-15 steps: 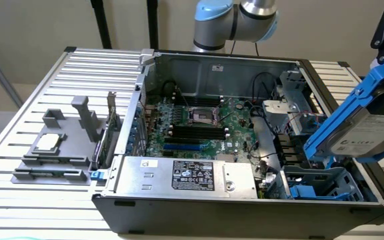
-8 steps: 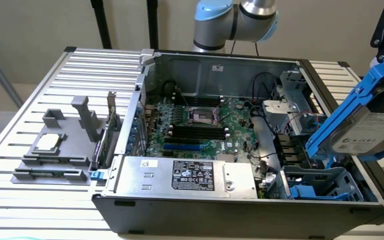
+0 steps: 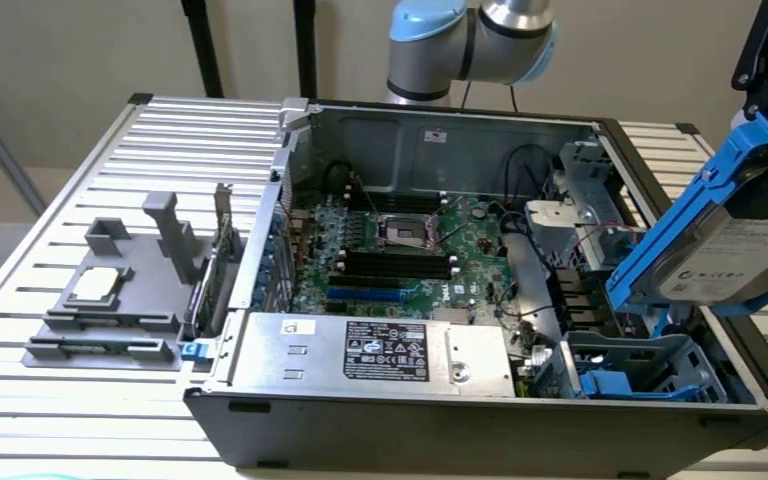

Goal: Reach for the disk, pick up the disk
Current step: 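Pick up the disk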

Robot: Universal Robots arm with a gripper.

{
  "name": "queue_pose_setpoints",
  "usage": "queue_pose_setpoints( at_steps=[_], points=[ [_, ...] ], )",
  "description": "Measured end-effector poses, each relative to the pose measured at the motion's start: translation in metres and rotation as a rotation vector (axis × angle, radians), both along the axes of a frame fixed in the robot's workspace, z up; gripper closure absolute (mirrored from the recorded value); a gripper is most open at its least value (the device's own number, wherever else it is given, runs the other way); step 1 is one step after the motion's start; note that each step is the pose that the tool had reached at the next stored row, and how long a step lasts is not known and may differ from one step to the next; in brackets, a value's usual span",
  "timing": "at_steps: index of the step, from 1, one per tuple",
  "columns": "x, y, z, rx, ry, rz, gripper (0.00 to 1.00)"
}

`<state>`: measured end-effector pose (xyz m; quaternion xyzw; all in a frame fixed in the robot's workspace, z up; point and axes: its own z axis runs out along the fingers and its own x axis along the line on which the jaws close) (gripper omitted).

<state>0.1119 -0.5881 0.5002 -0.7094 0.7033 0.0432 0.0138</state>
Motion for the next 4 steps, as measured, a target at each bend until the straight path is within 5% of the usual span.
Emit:
queue_pose_setpoints(
  at_steps=[4],
  points=[
    [0.0000,0.0000,0.0000,0.0000,0.0000,0.000,0.67]
  ],
)
